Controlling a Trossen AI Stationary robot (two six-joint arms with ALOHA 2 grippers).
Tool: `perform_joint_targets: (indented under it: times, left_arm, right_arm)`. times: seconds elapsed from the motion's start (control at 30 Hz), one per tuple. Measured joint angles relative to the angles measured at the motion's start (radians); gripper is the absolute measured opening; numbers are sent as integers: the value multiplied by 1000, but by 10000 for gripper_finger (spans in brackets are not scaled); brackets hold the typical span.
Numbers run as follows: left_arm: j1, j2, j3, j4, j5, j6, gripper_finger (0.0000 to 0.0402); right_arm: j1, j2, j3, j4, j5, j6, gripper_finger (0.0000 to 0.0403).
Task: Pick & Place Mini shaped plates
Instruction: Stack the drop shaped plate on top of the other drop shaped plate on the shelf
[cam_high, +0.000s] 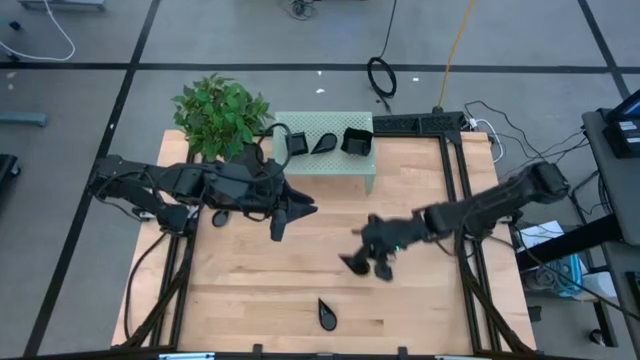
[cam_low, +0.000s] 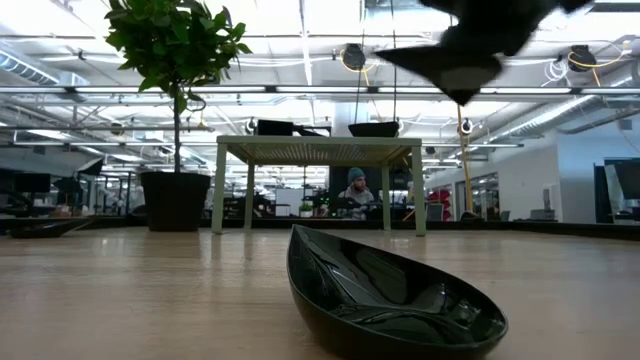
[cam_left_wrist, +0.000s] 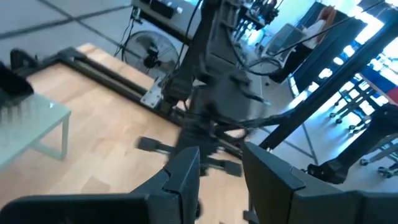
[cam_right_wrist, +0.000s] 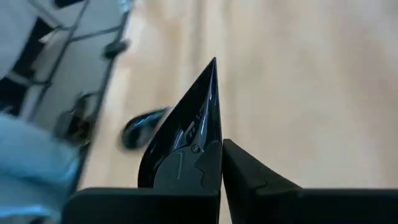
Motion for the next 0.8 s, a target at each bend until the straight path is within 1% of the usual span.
perform_joint_targets:
  times: [0.1, 0.23, 0.37, 0.47, 0.6, 0.7, 0.8]
  left_arm:
    - [6, 0, 0, 29, 0, 66, 124]
    - [28, 0, 0, 89, -1, 186, 124]
    - [64, 0, 0, 156, -2, 297, 124]
    - [93, -7, 0, 172, -2, 372, 124]
    - [137, -11, 0, 178, -2, 454, 124]
    - [174, -14, 0, 181, -6, 504, 124]
    - [207, -16, 0, 182, -31, 529, 124]
  right_arm:
    - [-105, 5, 78, -106, -27, -113, 0]
    - [-231, 38, 221, -243, -29, -289, 0]
    - [-359, 49, 331, -322, -41, -427, 0]
    - [-458, 48, 383, -338, -80, -526, 0]
    - [-573, 49, 443, -338, -78, -625, 0]
    - [-632, 50, 462, -300, -77, -681, 0]
    - [-672, 76, 475, -266, -77, -716, 0]
